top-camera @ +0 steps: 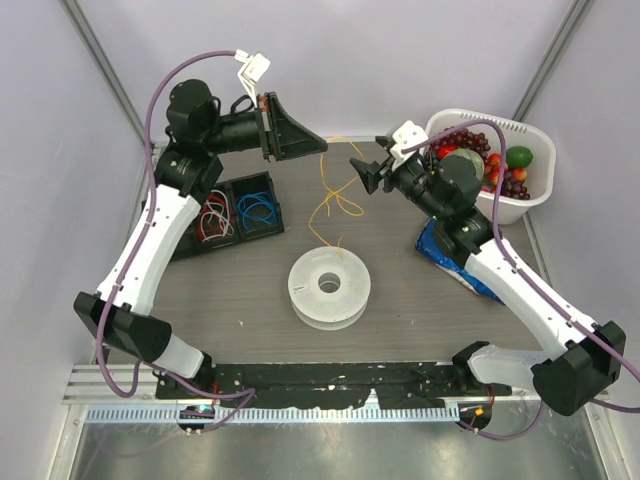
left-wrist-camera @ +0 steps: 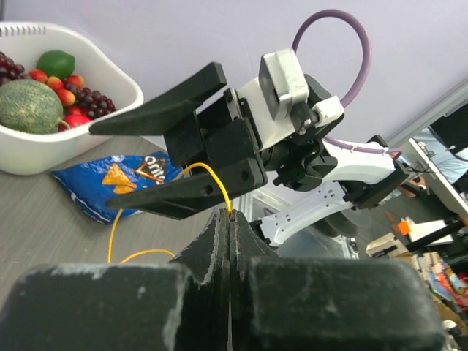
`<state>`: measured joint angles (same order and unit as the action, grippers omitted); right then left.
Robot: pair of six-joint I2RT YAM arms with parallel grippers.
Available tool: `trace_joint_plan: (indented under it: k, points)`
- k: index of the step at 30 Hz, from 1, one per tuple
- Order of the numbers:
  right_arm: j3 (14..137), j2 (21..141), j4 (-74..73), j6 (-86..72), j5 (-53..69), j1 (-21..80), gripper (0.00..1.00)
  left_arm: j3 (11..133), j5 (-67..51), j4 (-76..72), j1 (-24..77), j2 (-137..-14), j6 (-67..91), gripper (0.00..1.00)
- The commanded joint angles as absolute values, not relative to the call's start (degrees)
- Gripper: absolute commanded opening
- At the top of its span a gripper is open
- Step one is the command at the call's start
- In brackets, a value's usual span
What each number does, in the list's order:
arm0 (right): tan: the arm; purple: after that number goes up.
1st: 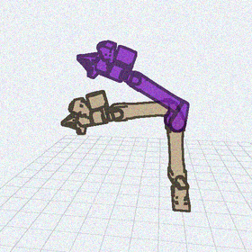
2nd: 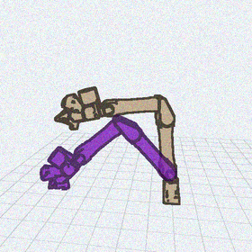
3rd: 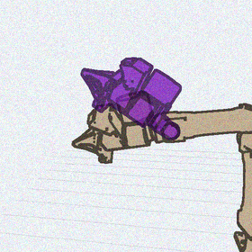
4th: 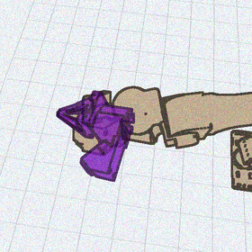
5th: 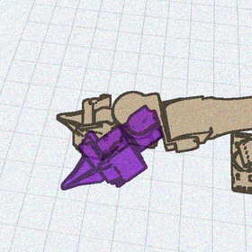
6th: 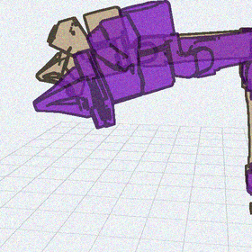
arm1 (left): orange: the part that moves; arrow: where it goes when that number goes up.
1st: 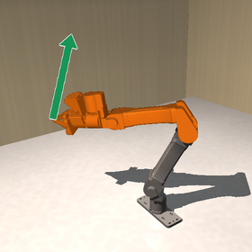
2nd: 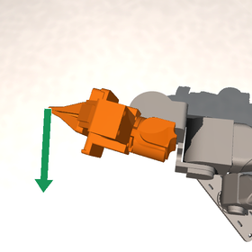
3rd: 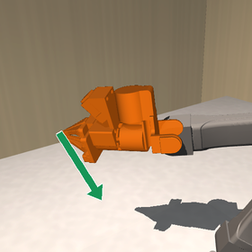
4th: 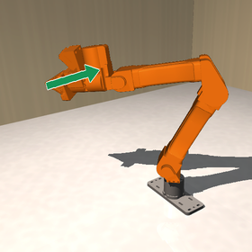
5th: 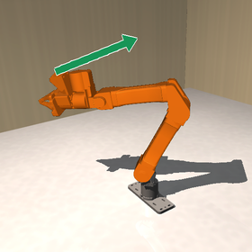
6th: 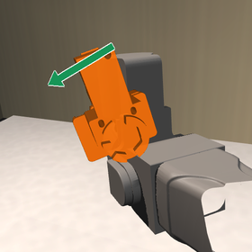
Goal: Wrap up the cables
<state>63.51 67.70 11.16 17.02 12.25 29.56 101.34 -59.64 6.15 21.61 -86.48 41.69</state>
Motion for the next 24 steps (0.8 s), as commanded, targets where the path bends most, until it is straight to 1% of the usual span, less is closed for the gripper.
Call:
trace_joint_plan:
  k: [1, 2, 3, 4, 5, 6, 7, 8, 9, 10, 11, 12, 13, 14, 16, 17, 20, 21, 24]
  points:
    - [67.94, 69.16, 19.95, 13.45, 11.16, 30.5, 0.67, 99.85, -62.14, 0.36, 21.45, -85.25, 46.75, 0.0]
    - [68.2, 69.34, 20.3, 13.45, 11.77, 30.59, 0.64, 99.32, -62.31, -1.13, 21.53, -85.17, 47.54, 0.0]
    - [68.38, 69.87, 20.3, 13.45, 12.13, 30.5, 0.47, 99.06, -62.49, -1.84, 21.45, -84.99, 48.33, 0.0]
    - [68.9, 70.05, 20.04, 14.32, 12.91, 30.67, 0.42, 98.7, -62.93, -2.37, 21.45, -84.9, 48.6, 0.0]
    - [69.17, 70.4, 19.78, 15.11, 13.01, 30.67, 0.31, 98.44, -63.36, -2.55, 21.45, -84.73, 48.6, 0.0]
    - [69.6, 70.4, 20.04, 16.25, 12.49, 30.67, 0.26, 98.09, -63.89, -2.81, 21.36, -84.47, 48.6, 0.0]
    - [69.78, 70.23, 20.21, 17.65, 12.05, 30.67, 0.1, 97.39, -64.42, -3.33, 21.27, -83.85, 48.52, 0.0]
    - [70.48, 70.05, 20.39, 18.1, 11.69, 30.67, 0.02, 96.34, -65.03, -4.47, 21.1, -83.33, 48.52, 0.09]
    - [70.84, 69.79, 20.48, 19.06, 11.78, 30.67, 0.01, 95.02, -65.39, -5.53, 20.83, -82.62, 48.34, 0.28]
    - [71.71, 69.26, 20.48, 19.25, 12.65, 30.67, 0.01, 93.27, -65.39, -6.84, 20.4, -81.66, 47.99, 0.49]
    - [72.41, 69.0, 20.22, 19.6, 13.18, 30.76, 0.01, 91.69, -65.39, -8.25, 19.61, -80.78, 47.38, 0.65]
    - [73.81, 68.56, 19.26, 19.69, 15.01, 30.67, 0.01, 89.76, -65.04, -9.22, 18.47, -79.81, 46.15, 0.8]
    - [75.05, 68.29, 18.73, 19.69, 15.81, 30.67, 0.01, 88.26, -64.08, -8.97, 17.24, -79.02, 43.79, 0.88]
    - [75.67, 67.77, 17.76, 19.43, 17.39, 30.67, 0.01, 87.02, -63.2, -8.79, 15.66, -78.32, 41.68, 0.93]
    - [77.08, 67.24, 16.18, 18.73, 18.54, 30.67, 0.01, 85.17, -62.58, -7.92, 13.19, -78.05, 37.47, 1.0]
    - [77.86, 67.24, 15.65, 18.11, 18.63, 30.67, 0.01, 85.08, -62.58, -4.78, 12.75, -78.13, 33.87, 1.0]
    - [79.19, 67.06, 13.62, 16.7, 17.67, 30.76, 0.01, 83.51, -58.38, 8.49, 13.97, -75.86, 15.08, 1.0]
    - [79.62, 67.06, 13.54, 16.0, 17.32, 30.67, 0.01, 80.45, -56.62, 9.31, 14.84, -73.94, 9.72, 1.0]
    - [80.5, 66.88, 13.01, 14.24, 18.01, 30.67, 0.01, 76.21, -55.2, 8.97, 16.87, -71.46, 2.83, 1.0]
